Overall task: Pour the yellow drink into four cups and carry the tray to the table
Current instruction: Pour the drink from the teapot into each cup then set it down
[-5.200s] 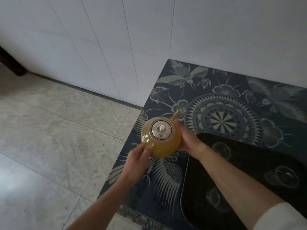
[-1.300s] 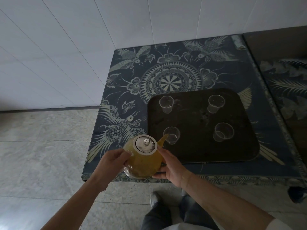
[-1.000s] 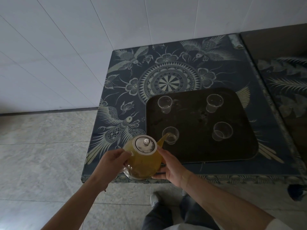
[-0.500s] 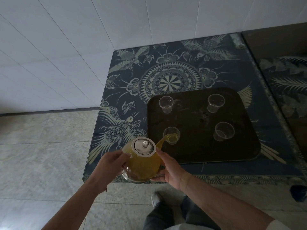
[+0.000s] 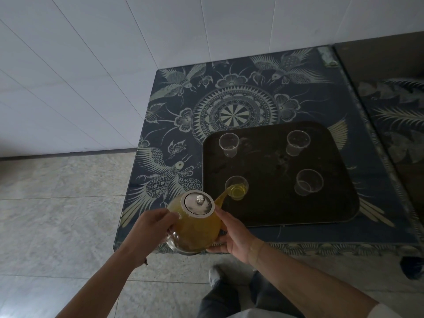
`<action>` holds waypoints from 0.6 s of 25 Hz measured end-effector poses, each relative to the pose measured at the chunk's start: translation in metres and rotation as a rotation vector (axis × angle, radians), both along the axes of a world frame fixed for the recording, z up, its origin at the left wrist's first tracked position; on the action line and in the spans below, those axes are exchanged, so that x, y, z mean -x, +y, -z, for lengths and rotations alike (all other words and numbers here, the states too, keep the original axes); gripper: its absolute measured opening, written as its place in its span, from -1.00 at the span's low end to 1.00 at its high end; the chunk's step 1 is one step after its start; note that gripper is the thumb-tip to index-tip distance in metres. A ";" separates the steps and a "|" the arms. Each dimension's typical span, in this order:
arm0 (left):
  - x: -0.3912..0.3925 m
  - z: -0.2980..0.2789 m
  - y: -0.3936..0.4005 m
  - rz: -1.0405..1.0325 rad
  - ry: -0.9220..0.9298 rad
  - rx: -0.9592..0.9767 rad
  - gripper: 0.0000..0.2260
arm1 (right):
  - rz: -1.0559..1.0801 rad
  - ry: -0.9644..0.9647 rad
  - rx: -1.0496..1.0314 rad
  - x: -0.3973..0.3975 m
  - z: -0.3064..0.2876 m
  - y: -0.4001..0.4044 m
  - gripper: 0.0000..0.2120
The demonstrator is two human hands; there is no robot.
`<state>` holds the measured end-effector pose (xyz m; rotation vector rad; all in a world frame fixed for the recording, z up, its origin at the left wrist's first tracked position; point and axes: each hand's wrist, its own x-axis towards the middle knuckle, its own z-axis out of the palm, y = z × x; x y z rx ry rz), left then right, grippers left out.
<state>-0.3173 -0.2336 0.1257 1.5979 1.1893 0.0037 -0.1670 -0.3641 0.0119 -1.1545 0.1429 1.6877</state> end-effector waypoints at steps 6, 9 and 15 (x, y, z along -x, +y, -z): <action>-0.001 -0.004 0.000 0.002 0.048 -0.017 -0.66 | -0.012 0.010 -0.009 0.003 0.002 0.000 -0.52; 0.000 -0.005 0.000 0.003 0.053 -0.038 -0.67 | -0.028 -0.001 -0.012 0.003 0.004 0.002 -0.48; 0.002 -0.007 0.003 0.010 0.064 -0.053 -0.68 | -0.041 0.006 -0.020 0.005 0.009 0.003 -0.45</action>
